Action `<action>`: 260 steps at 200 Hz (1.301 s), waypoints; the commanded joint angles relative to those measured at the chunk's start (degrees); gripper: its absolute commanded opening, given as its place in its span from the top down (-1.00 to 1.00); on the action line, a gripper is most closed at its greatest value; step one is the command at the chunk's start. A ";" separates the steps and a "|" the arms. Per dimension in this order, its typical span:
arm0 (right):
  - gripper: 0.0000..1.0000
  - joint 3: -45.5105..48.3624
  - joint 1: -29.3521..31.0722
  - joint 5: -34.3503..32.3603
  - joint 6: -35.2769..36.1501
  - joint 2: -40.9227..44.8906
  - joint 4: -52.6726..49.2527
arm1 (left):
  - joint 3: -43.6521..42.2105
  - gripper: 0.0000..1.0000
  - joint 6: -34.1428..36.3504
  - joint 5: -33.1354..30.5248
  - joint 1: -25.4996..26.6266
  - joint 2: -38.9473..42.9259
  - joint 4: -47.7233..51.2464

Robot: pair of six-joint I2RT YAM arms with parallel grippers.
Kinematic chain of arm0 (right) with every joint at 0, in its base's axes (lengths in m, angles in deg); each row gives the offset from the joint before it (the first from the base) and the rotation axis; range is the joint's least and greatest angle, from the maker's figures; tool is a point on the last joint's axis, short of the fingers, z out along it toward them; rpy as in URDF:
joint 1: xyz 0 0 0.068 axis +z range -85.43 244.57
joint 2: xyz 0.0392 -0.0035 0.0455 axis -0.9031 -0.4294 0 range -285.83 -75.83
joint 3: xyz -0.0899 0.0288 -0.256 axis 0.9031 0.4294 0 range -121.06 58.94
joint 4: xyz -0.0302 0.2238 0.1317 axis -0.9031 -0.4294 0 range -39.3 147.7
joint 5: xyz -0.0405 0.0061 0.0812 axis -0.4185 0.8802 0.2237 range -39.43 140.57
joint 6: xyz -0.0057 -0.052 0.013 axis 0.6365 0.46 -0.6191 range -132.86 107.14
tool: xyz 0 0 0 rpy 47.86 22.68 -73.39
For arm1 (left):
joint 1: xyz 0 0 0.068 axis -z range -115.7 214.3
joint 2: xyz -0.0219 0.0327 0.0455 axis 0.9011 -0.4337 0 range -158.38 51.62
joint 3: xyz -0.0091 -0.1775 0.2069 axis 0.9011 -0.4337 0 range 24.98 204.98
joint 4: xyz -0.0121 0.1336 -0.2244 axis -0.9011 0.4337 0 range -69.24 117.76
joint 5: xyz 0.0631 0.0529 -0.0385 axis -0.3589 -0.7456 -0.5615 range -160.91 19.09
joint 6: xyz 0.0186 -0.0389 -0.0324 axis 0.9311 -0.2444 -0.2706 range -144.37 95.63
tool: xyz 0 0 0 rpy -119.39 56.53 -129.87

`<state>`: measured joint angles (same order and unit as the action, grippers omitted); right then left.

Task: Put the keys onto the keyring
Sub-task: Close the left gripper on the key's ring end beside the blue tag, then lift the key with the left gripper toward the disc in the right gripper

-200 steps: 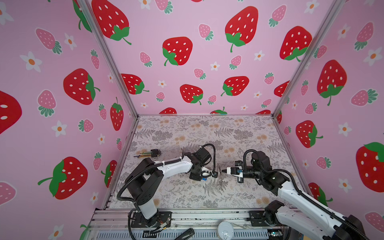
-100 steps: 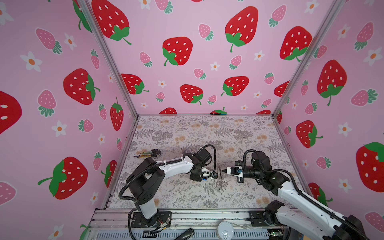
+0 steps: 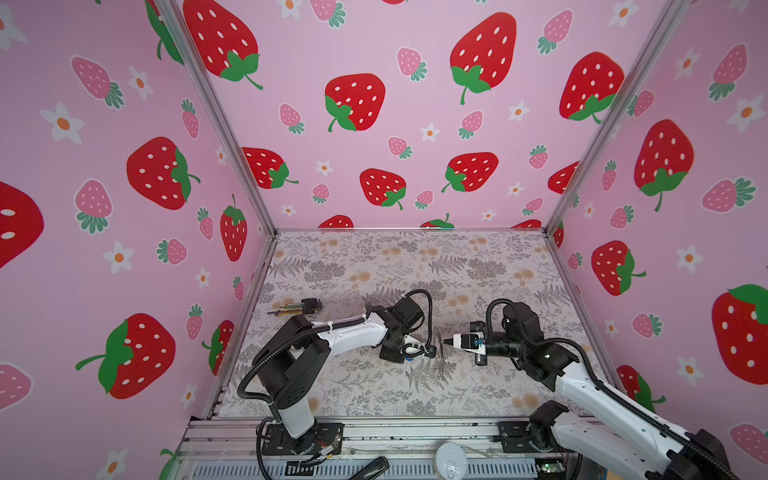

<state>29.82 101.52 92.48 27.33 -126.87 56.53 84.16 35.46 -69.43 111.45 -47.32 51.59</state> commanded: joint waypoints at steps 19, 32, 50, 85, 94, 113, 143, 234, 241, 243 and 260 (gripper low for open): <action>1.00 -0.29 -0.21 0.80 0.86 0.37 -0.19 | 0.92 1.00 -1.77 1.66 -0.34 0.40 1.04; 1.00 -0.26 -0.19 0.50 0.84 0.64 -0.16 | 2.11 1.00 -4.92 3.84 -1.46 1.37 1.34; 1.00 -0.37 -0.23 -0.29 0.31 1.22 0.10 | 3.18 1.00 -9.79 8.81 -3.92 3.82 1.44; 1.00 -1.01 -0.47 -1.39 -1.40 1.59 0.78 | 0.07 1.00 -18.32 18.86 -9.29 12.08 -4.65; 1.00 -1.13 -0.55 -1.13 -1.80 1.53 0.86 | -1.00 1.00 -20.38 21.24 -10.43 14.33 -6.59; 1.00 -1.24 -0.56 -1.11 -3.38 1.47 1.76 | -3.74 1.00 -24.57 25.97 -12.57 18.81 -11.22; 1.00 -2.37 -0.65 0.56 -5.67 0.32 2.83 | -7.94 1.00 -31.07 31.11 -14.41 24.76 -20.05; 1.00 -9.32 -0.65 4.58 -13.88 -9.26 2.31 | -9.86 1.00 -41.13 40.91 -15.74 30.37 -33.22; 1.00 -9.78 -0.65 4.69 -14.09 -9.90 2.31 | -9.94 1.00 -40.31 41.69 -15.68 30.60 -33.27; 1.00 -9.91 -0.65 4.74 -14.10 -9.98 2.38 | -10.02 1.00 -40.08 41.92 -15.62 30.68 -33.31; 1.00 -10.40 -0.65 5.75 -13.42 -10.97 2.92 | -11.27 1.00 -37.03 42.31 -14.34 31.94 -33.96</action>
<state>21.65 101.15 94.82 14.76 -137.06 58.39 74.13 -3.97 -30.59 96.09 -17.13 20.45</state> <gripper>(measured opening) 0.046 0.050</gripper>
